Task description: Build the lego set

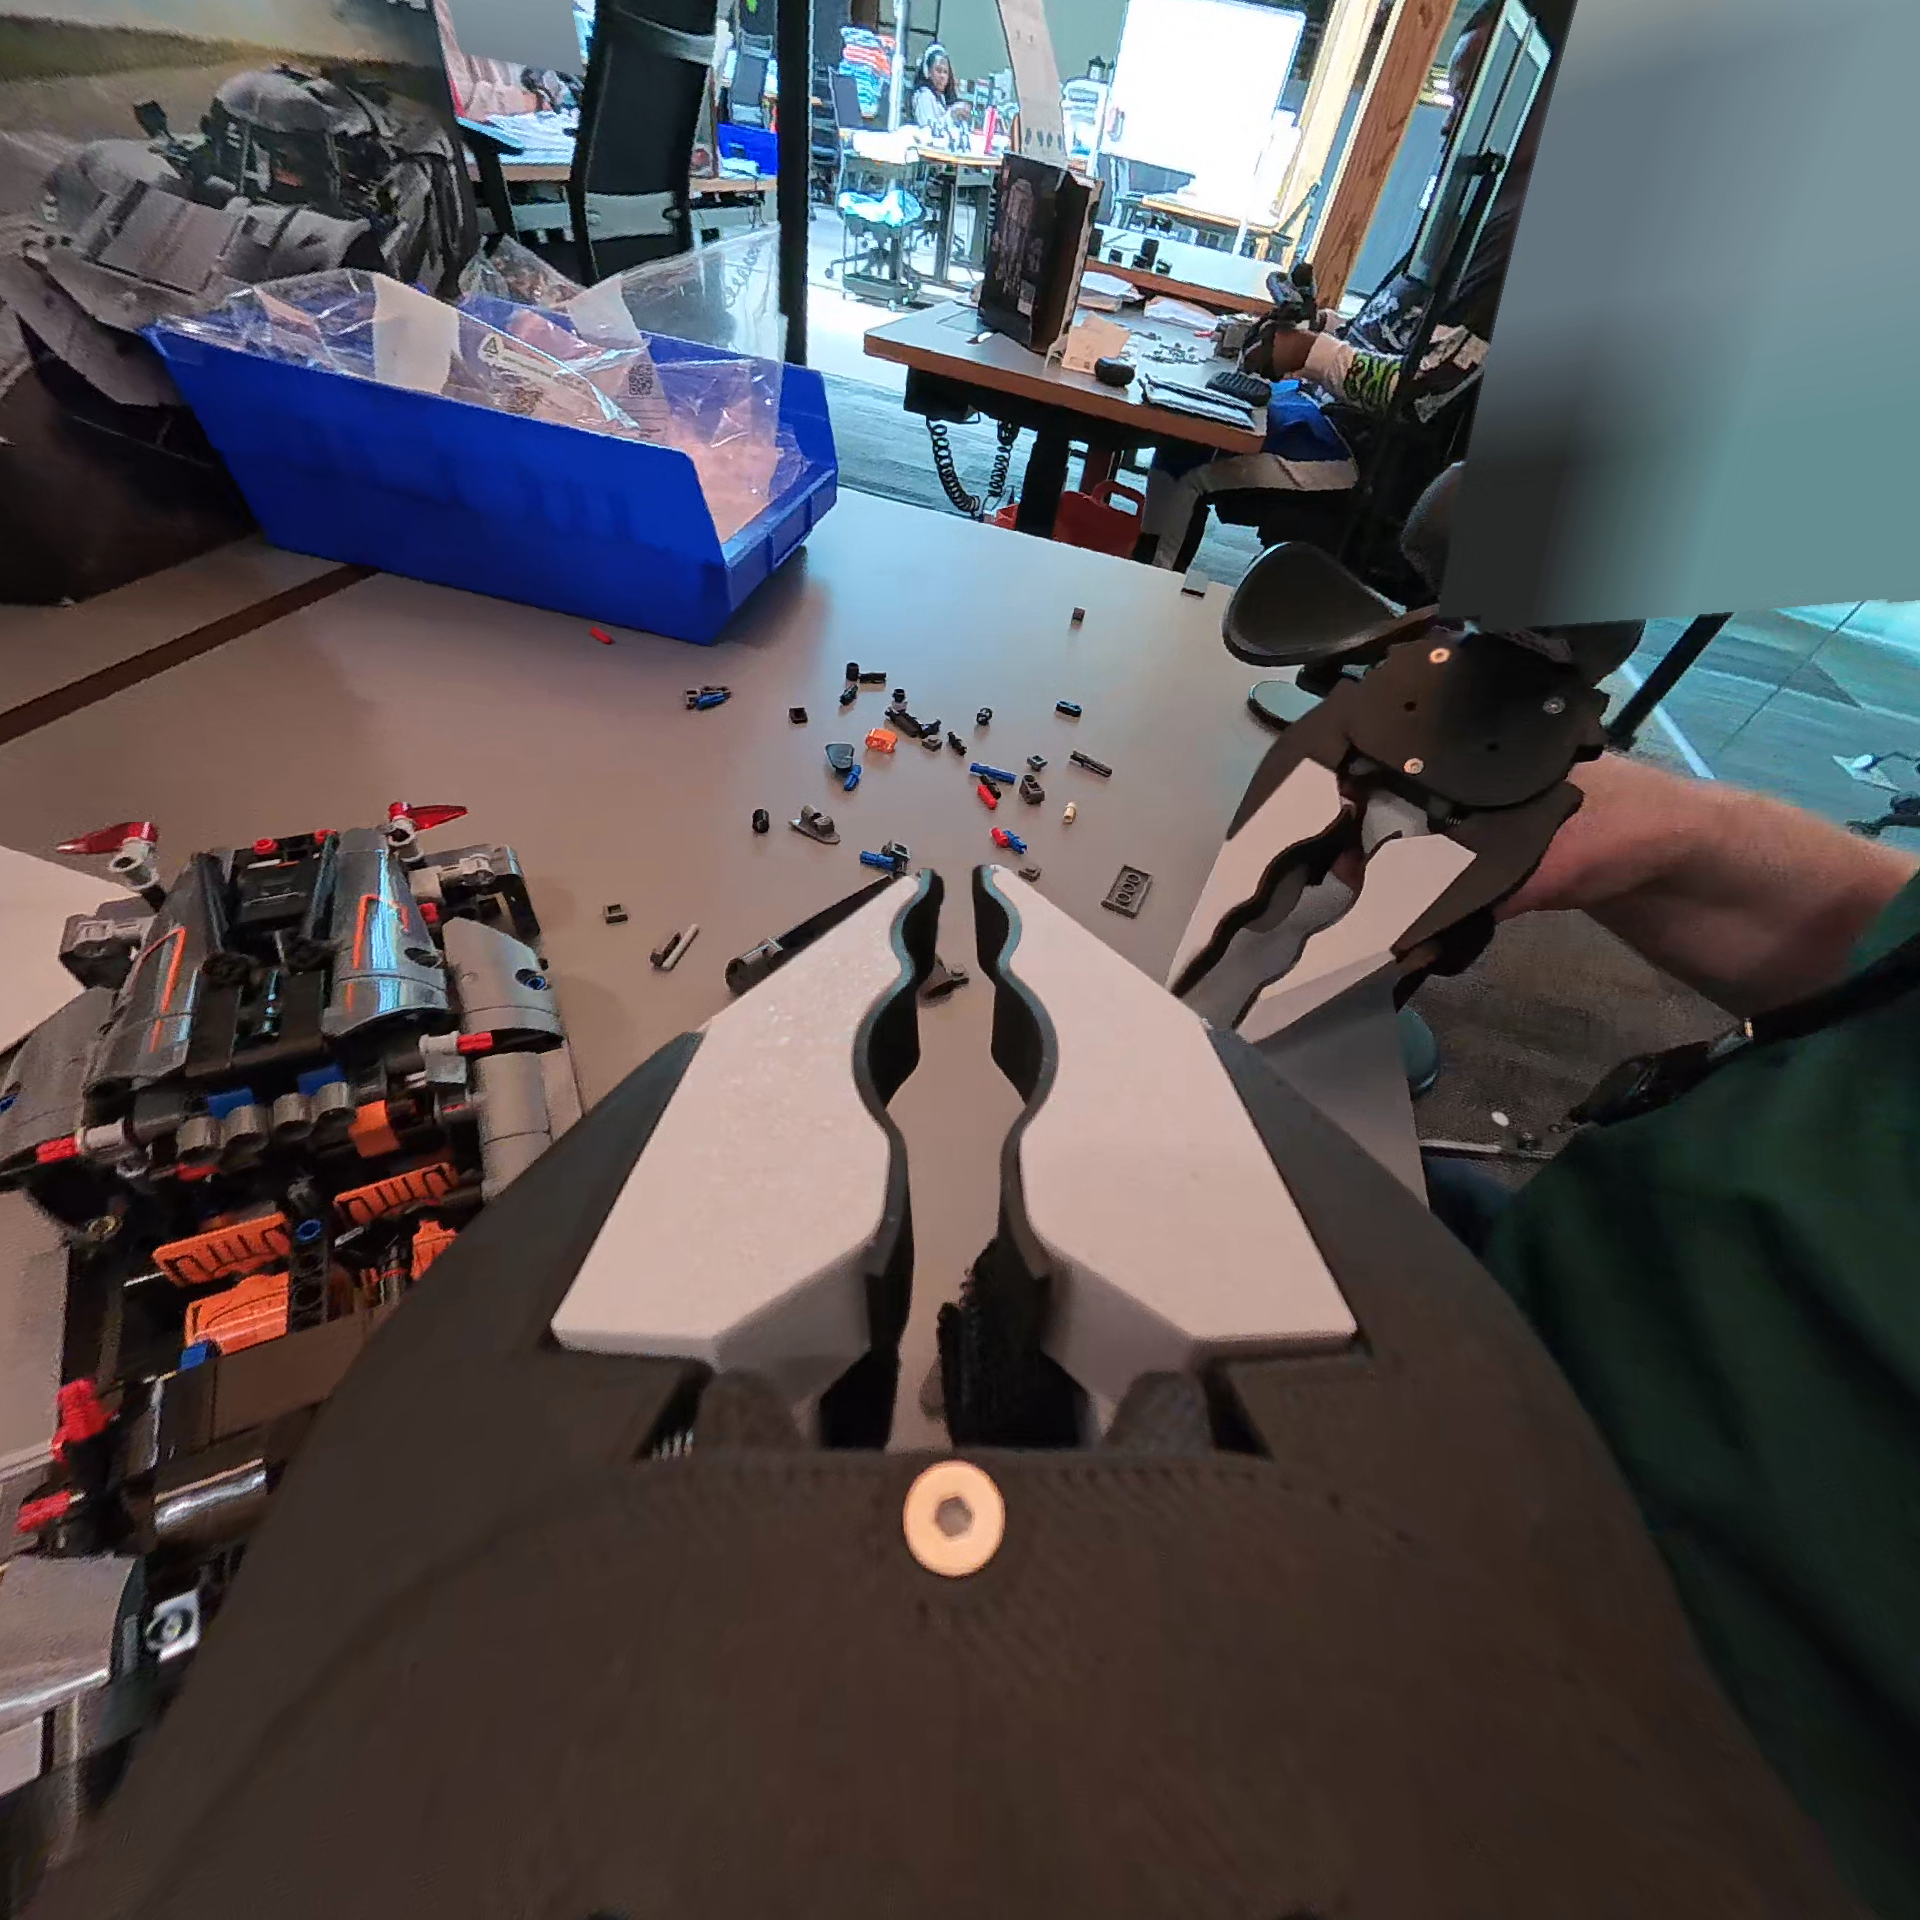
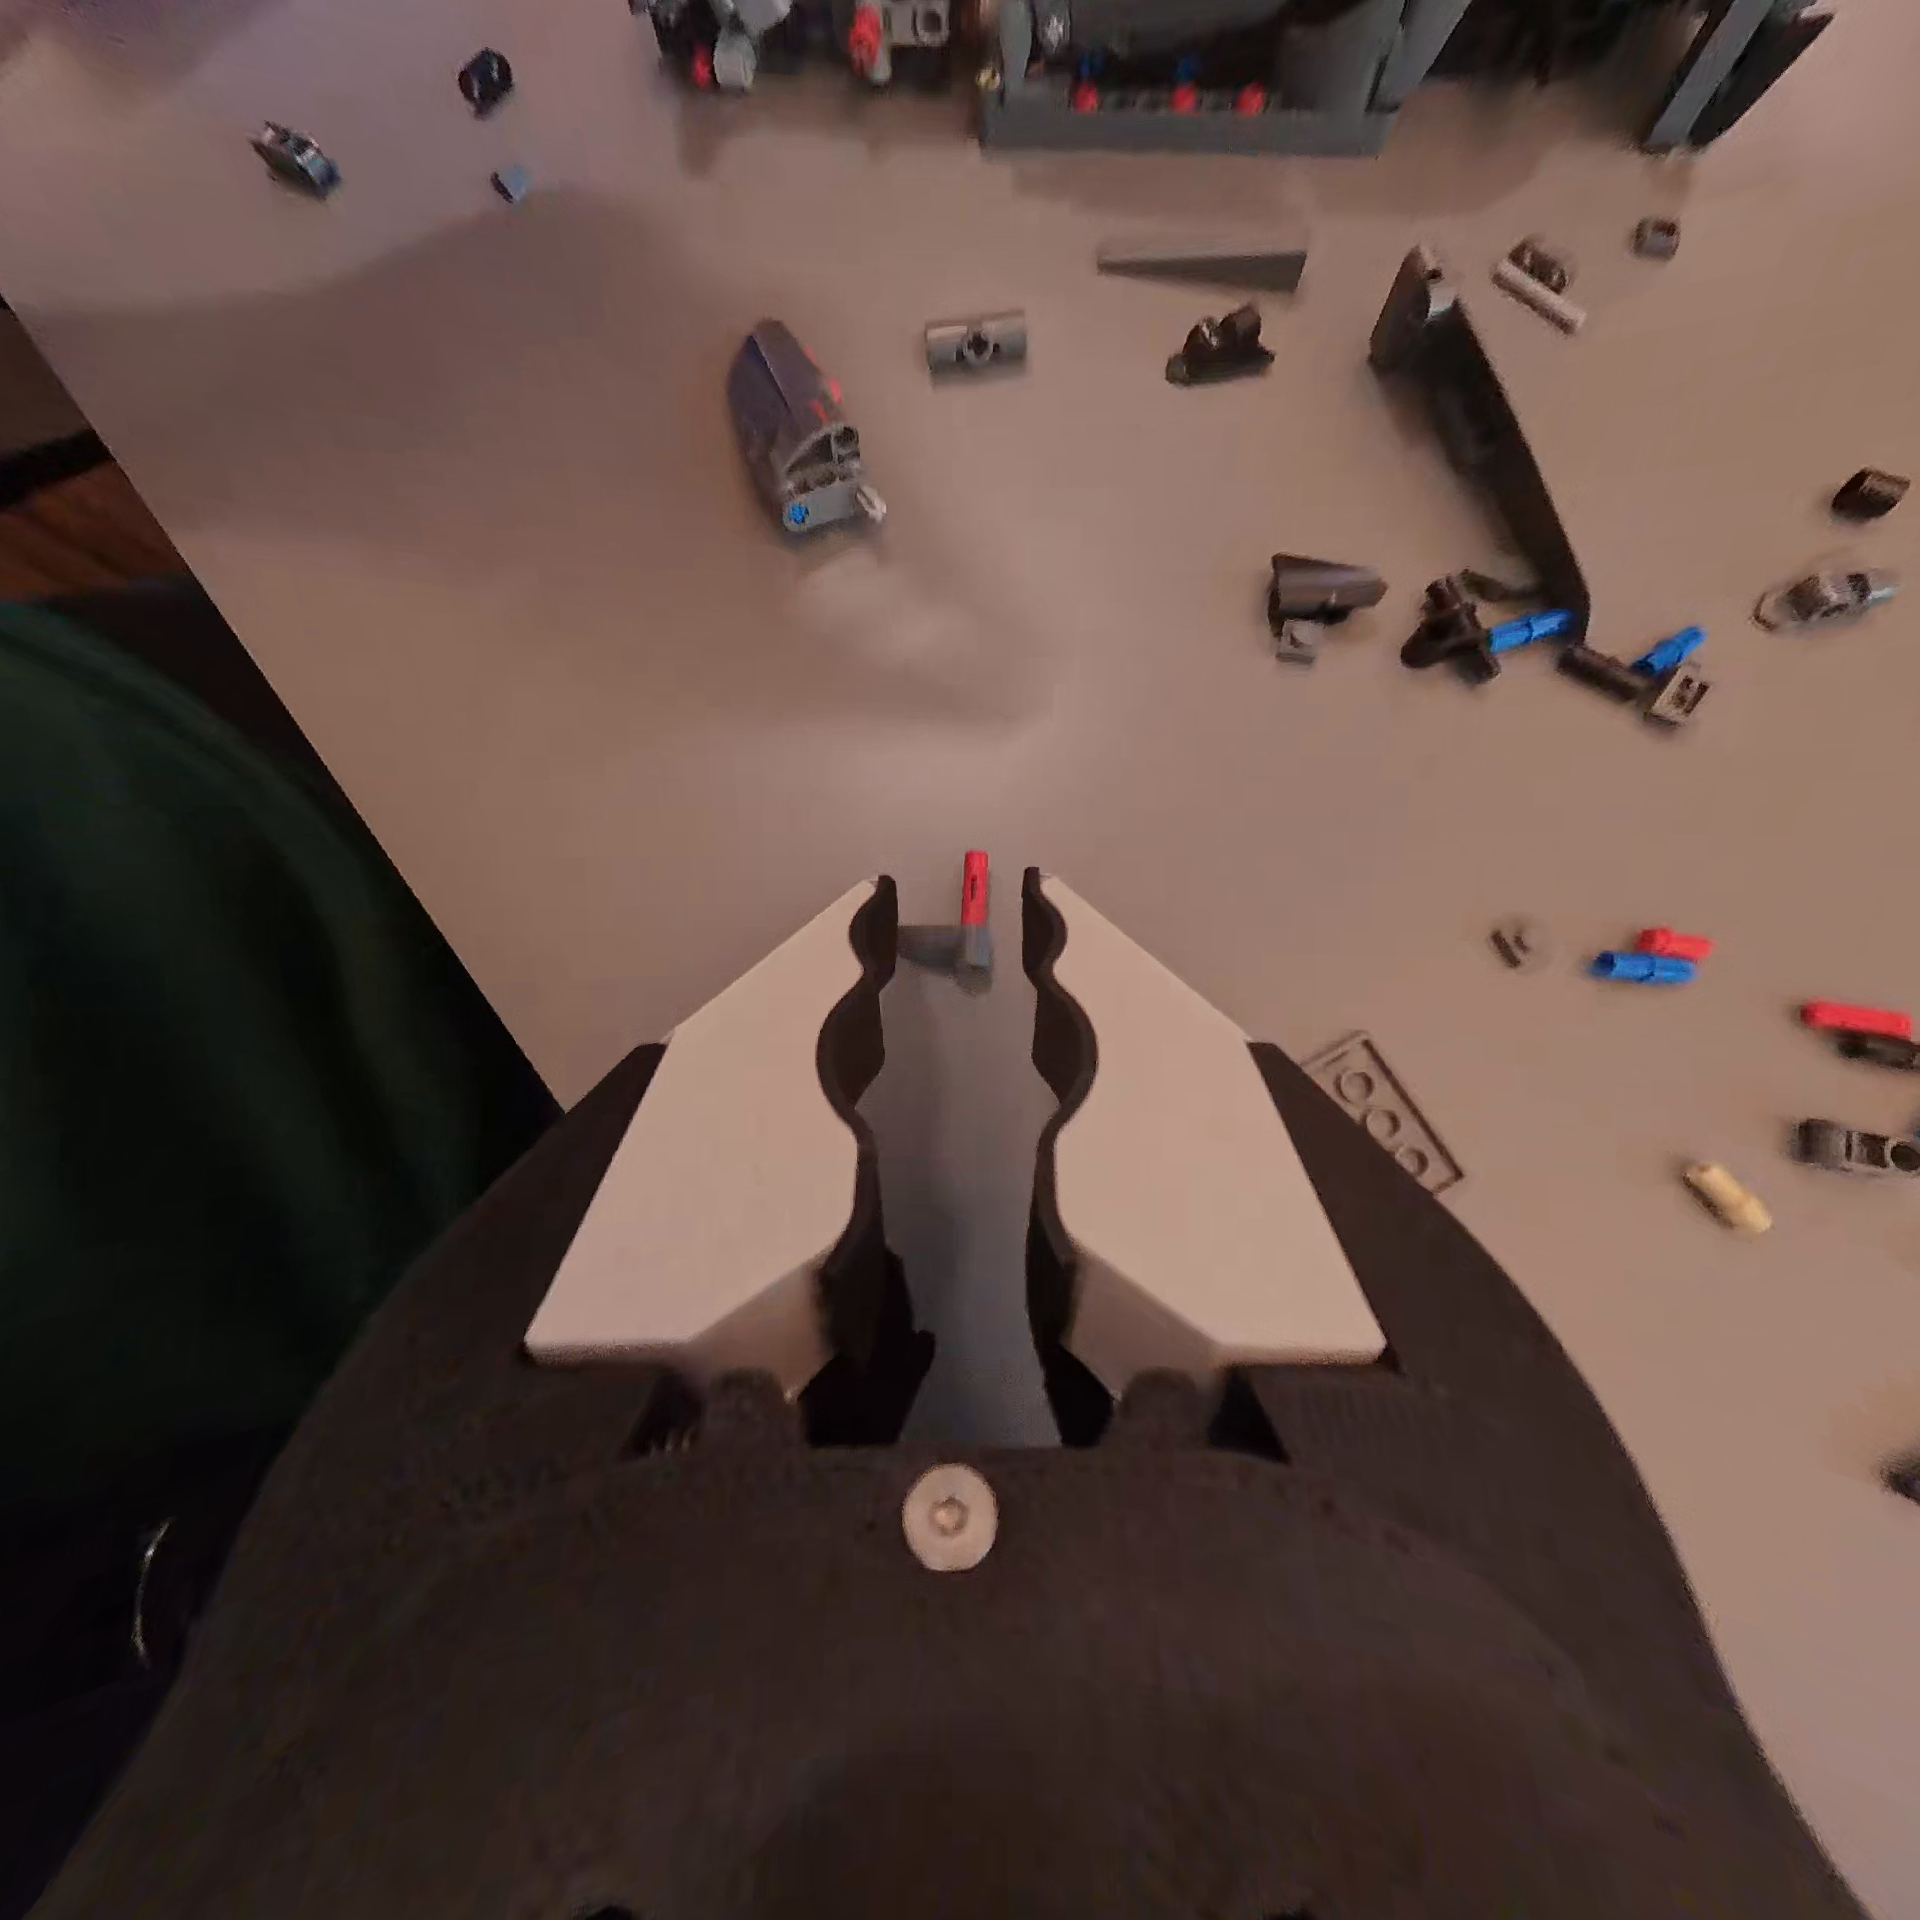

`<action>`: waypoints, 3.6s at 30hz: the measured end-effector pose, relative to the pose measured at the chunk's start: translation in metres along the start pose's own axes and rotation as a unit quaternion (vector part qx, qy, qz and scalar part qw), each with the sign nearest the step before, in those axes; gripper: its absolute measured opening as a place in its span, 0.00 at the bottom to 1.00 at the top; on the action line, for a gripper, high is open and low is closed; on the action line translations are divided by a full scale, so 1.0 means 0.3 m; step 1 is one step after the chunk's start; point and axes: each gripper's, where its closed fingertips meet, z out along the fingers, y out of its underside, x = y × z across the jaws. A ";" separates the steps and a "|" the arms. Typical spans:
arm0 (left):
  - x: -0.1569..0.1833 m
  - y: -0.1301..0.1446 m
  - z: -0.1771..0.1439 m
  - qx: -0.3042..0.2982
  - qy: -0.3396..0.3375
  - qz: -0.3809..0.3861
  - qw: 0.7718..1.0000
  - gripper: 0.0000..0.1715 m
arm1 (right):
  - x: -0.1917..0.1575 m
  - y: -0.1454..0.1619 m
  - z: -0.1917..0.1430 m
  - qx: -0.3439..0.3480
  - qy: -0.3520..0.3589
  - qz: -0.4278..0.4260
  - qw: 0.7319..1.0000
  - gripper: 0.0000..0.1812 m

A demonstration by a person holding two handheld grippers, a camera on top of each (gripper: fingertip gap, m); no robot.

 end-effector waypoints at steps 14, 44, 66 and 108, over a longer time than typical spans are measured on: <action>0.150 0.116 0.084 -0.093 0.045 0.052 0.993 0.04 | -0.027 0.029 0.017 0.013 -0.022 -0.004 1.000 0.03; 0.289 0.306 0.290 -0.263 0.099 0.193 0.940 0.01 | -0.031 -0.040 -0.047 0.107 -0.012 -0.033 0.994 0.09; 0.295 0.033 0.155 -0.076 0.151 0.113 0.979 0.01 | -0.098 -0.314 -0.173 0.284 -0.204 0.045 0.936 0.03; 0.211 -0.026 0.119 -0.028 0.036 0.182 0.982 0.02 | -0.008 -0.483 -0.193 0.371 -0.285 0.175 0.866 0.07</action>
